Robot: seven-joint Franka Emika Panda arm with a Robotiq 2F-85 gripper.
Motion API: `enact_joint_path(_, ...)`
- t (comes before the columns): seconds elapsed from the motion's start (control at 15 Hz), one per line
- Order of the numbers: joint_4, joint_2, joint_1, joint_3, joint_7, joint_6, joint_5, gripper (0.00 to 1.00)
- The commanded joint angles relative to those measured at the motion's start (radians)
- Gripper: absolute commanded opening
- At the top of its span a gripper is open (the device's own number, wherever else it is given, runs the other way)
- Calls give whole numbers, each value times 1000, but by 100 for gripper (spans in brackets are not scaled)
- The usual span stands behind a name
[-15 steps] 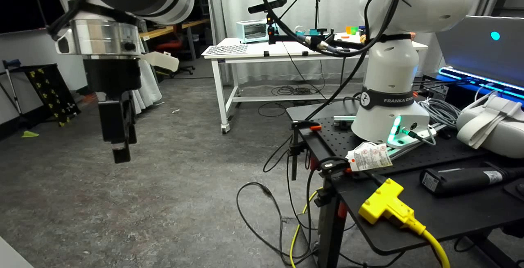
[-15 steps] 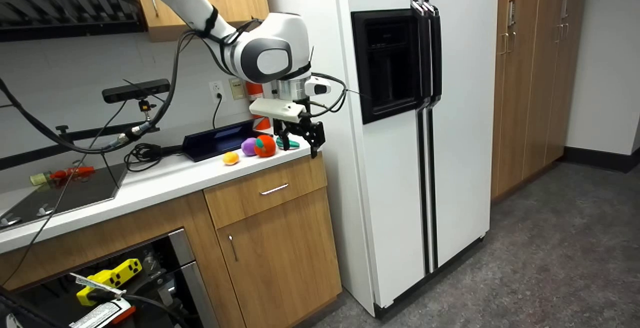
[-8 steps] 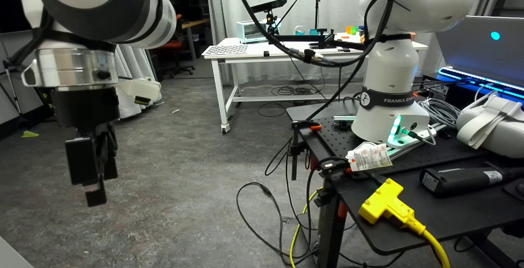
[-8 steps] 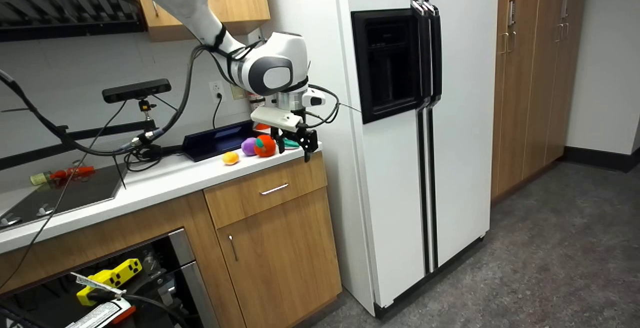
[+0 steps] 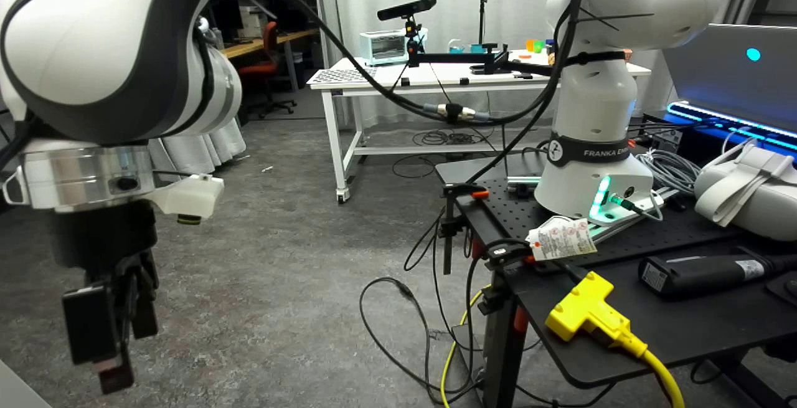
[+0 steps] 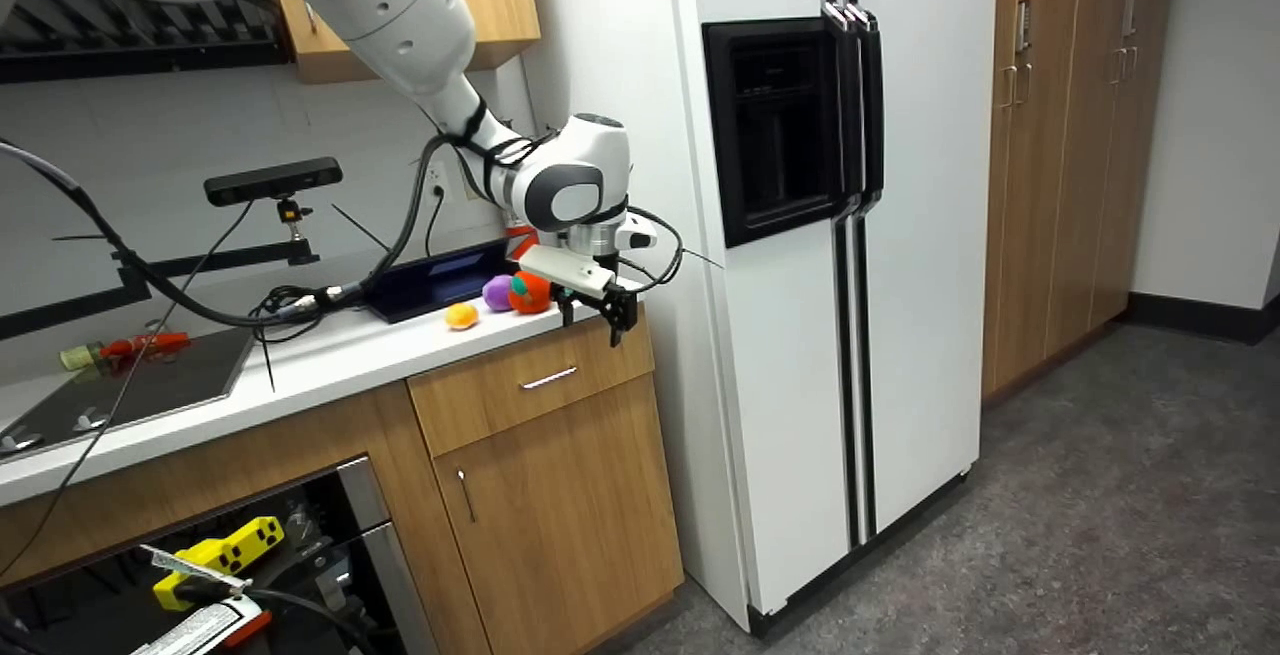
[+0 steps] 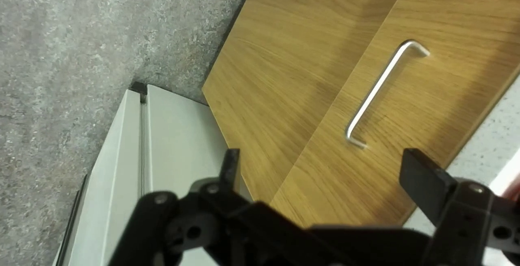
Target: Open the drawer
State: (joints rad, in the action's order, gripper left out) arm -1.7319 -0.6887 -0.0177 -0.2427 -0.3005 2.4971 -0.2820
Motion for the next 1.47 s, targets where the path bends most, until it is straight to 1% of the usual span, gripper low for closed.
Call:
enact_joint_path(0.0, 98, -82, 10, -37, 8, -26, -20, 100)
enact_joint_path(0.27, 131, -128, 14, -68, 6, -21, -41, 100)
enact_joint_path(0.6, 133, -159, 19, -93, -4, -9, -48, 100)
enact_joint_path(1.13, 130, -209, 60, -157, -50, 14, -105, 100)
enact_joint_path(1.27, 130, -217, 74, -173, -71, -5, -106, 100)
enact_joint_path(1.33, 110, -192, 42, -136, -22, -1, -78, 100)
enact_joint_path(1.4, 110, -198, 47, -142, -30, -1, -80, 100)
